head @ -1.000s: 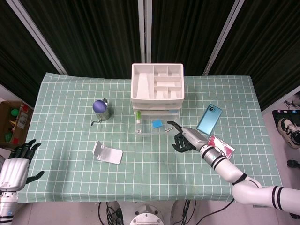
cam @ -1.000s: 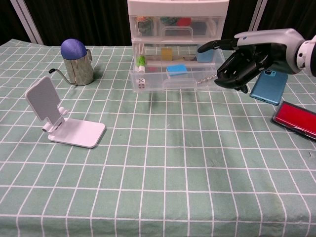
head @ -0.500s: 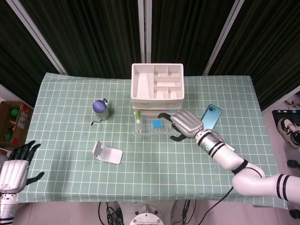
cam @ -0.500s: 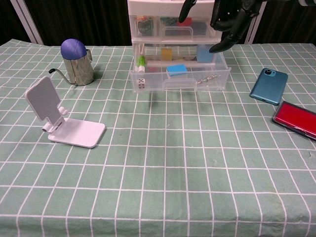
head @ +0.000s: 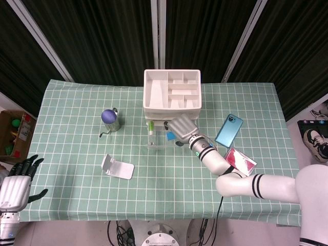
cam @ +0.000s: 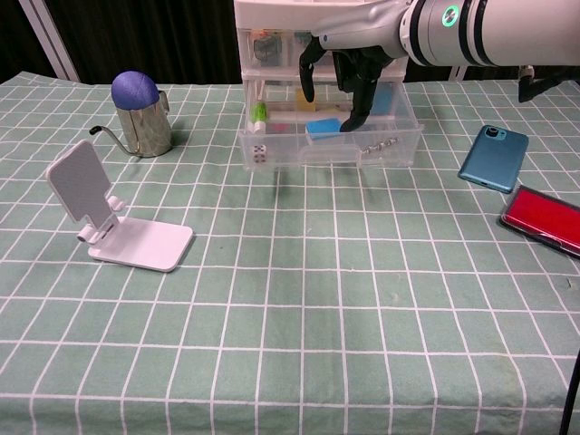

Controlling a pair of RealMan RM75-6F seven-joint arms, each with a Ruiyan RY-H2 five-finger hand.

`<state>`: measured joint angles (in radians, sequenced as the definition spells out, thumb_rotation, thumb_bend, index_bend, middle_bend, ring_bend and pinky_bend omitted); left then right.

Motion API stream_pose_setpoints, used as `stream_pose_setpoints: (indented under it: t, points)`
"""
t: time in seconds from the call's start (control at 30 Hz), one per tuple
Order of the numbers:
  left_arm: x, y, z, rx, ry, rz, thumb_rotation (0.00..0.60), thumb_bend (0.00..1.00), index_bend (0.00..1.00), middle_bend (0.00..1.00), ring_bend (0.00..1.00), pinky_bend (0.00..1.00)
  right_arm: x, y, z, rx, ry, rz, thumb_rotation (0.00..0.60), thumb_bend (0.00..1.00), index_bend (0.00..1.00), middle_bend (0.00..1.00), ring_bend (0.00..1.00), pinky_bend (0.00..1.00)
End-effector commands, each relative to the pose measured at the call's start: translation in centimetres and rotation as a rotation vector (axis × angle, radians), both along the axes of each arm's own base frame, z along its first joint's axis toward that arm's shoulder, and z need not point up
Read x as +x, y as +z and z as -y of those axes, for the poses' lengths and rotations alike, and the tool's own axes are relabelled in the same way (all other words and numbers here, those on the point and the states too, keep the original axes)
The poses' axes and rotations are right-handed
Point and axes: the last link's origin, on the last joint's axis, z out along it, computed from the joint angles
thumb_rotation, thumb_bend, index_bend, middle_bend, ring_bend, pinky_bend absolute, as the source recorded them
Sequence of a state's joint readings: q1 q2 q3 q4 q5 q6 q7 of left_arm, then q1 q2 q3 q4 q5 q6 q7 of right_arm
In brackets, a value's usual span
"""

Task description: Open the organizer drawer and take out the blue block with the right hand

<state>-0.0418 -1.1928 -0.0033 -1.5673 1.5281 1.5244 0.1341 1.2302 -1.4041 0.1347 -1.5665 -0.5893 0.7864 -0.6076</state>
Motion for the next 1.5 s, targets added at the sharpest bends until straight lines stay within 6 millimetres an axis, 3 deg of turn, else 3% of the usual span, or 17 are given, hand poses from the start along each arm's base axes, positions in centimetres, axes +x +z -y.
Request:
stream_pose_setpoints:
  t: [0.03,0.3,0.63,0.93,1.23,1.37,1.5]
  points:
    - [-0.1,0.0,0.0,0.0,0.003,0.002,0.6,0.0,0.15,0.11,0.13,0.18,-0.2,-0.5,0.3,-0.002,-0.016,-0.009,0.6,0.06,0.38,0.96,0.98,1.0]
    - [-0.2,-0.1,0.0,0.0,0.007,0.002,0.6,0.0,0.15,0.11,0.13,0.18,-0.3,-1.4,0.7,0.015,-0.043,-0.012,0.6,0.07,0.38,0.96,0.98,1.0]
    - [-0.3,-0.1,-0.2,-0.002,0.009,0.002,0.6,0.0,0.15,0.11,0.13,0.18,-0.2,-2.8,1.1,0.011,-0.034,-0.02,0.6,0.15,0.39,0.96,0.98,1.0]
    - [-0.3,-0.1,-0.3,0.0,0.009,0.001,0.6,0.0,0.15,0.11,0.13,0.18,-0.3,-3.5,1.3,-0.009,-0.028,-0.004,0.6,0.27,0.61,0.97,0.99,1.0]
    - [-0.3,0.2,-0.3,0.007,0.004,-0.001,0.6,0.0,0.15,0.11,0.13,0.18,1.0,-0.1,0.1,-0.036,0.017,0.11,0.6,0.32,0.67,0.97,0.99,1.0]
    - [-0.1,0.3,-0.3,0.011,-0.006,-0.003,0.6,0.0,0.15,0.11,0.13,0.18,1.6,2.3,-2.2,-0.026,0.07,0.194,0.6,0.32,0.67,0.97,0.99,1.0]
    - [0.1,0.3,-0.2,0.011,-0.012,-0.004,0.6,0.0,0.15,0.11,0.13,0.18,1.5,3.4,-5.5,0.046,0.125,0.253,0.6,0.32,0.67,0.97,0.99,1.0]
